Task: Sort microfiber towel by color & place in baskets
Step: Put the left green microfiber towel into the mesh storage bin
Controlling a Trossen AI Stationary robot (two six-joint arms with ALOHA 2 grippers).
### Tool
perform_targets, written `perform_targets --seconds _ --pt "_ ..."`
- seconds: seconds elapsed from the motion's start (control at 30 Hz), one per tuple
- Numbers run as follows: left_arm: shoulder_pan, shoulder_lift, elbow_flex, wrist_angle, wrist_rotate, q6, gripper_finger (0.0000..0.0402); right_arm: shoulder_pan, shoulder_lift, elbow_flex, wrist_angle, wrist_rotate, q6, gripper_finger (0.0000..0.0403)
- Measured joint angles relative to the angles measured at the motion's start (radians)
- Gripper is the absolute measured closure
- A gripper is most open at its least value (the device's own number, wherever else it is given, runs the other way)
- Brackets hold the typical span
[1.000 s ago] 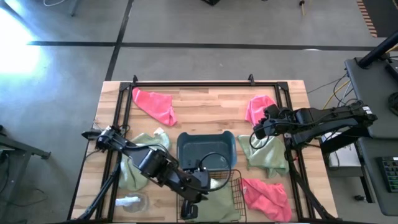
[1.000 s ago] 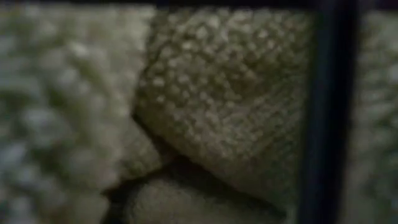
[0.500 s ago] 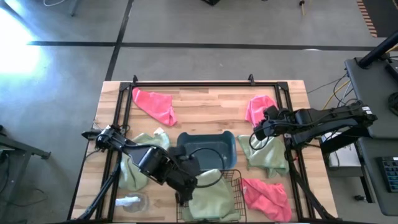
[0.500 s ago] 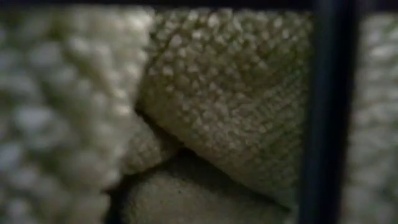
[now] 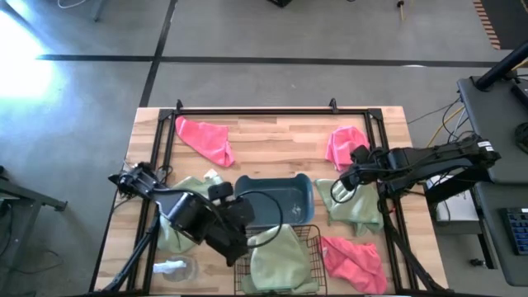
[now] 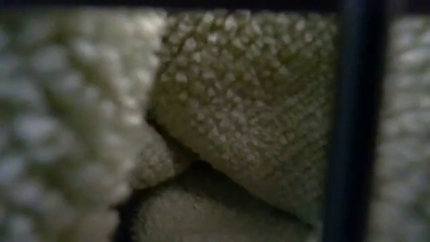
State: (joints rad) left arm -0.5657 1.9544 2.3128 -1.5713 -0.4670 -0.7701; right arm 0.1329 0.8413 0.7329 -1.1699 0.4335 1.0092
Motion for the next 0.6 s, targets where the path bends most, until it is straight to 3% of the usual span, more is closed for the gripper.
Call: perform_targets --seconds 0.3,0.6 --pt "-0.022 -0.13 -0.165 0.001 -0.005 0.075 0.0299 0.0 0.0 -0.052 -0.003 -0.046 -0.025 0.0335" --pt "-0.01 -0.339 -0.508 0.0 -0.021 -0.045 0.0299 0.0 0.0 -0.061 0.001 -0.049 -0.014 0.0335"
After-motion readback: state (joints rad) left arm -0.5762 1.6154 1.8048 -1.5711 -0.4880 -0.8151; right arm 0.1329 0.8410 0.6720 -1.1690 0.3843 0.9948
